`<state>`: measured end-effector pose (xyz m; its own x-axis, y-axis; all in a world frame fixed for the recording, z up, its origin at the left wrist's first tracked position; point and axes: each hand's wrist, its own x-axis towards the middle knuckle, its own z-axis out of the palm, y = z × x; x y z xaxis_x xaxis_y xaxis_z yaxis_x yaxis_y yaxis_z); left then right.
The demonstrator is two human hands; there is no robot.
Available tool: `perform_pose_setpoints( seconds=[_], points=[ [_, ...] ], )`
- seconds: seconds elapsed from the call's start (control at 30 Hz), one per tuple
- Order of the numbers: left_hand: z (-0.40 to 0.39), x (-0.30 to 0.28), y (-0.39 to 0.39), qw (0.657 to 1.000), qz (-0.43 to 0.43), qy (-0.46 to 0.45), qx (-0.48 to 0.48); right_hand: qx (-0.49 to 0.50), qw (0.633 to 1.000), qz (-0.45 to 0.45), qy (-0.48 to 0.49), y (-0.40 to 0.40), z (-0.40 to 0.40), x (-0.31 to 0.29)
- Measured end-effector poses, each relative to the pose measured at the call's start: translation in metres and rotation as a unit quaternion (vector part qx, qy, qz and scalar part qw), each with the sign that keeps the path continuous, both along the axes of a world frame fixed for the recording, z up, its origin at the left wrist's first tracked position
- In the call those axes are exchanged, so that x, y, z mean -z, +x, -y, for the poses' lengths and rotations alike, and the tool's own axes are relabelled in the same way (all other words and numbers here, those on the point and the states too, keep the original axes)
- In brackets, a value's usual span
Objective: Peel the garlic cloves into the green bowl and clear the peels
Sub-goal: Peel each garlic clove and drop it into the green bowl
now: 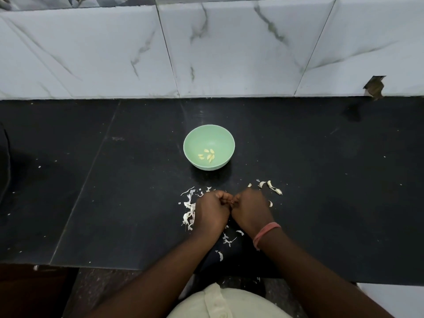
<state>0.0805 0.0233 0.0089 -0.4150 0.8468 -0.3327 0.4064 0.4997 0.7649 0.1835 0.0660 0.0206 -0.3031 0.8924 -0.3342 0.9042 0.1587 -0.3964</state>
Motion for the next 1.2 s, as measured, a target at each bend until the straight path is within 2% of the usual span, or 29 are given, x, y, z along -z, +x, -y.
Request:
perform_pose_setpoints(
  seconds=[0.13, 0.3, 0.57, 0.63, 0.7, 0.77, 0.83, 0.9, 1.2],
  points=[
    [-0.003, -0.001, -0.002, 1.0, -0.002, -0.006, 0.001, -0.019, 1.0, 0.009, 0.021, -0.002, 0.001, -0.003],
    [-0.002, -0.004, -0.005, 0.998, -0.063, -0.01, 0.016, -0.058, 0.996, 0.038, 0.056, -0.009, 0.005, -0.009],
    [0.0, -0.003, -0.011, 0.999, 0.021, 0.005, -0.045, -0.054, 0.996, 0.025, 0.067, -0.006, 0.007, -0.007],
    [0.003, 0.0, -0.012, 0.997, 0.051, 0.015, -0.053, -0.035, 0.997, -0.033, 0.062, 0.001, 0.007, 0.004],
    [0.007, 0.004, -0.014, 0.993, 0.091, 0.026, -0.063, 0.072, 0.982, -0.172, 0.011, 0.003, 0.007, 0.009],
    [0.013, 0.004, -0.016, 0.984, 0.15, 0.043, -0.082, 0.21, 0.913, -0.337, -0.09, 0.001, 0.011, 0.006],
    [0.017, 0.0, -0.016, 0.969, 0.218, 0.065, -0.098, 0.27, 0.84, -0.438, -0.172, -0.001, 0.014, -0.002],
    [0.019, -0.005, -0.017, 0.958, 0.252, 0.087, -0.103, 0.271, 0.811, -0.478, -0.201, -0.001, 0.015, -0.006],
    [0.026, -0.006, -0.02, 0.93, 0.32, 0.127, -0.124, 0.244, 0.799, -0.507, -0.211, -0.003, 0.022, -0.015]
  ],
)
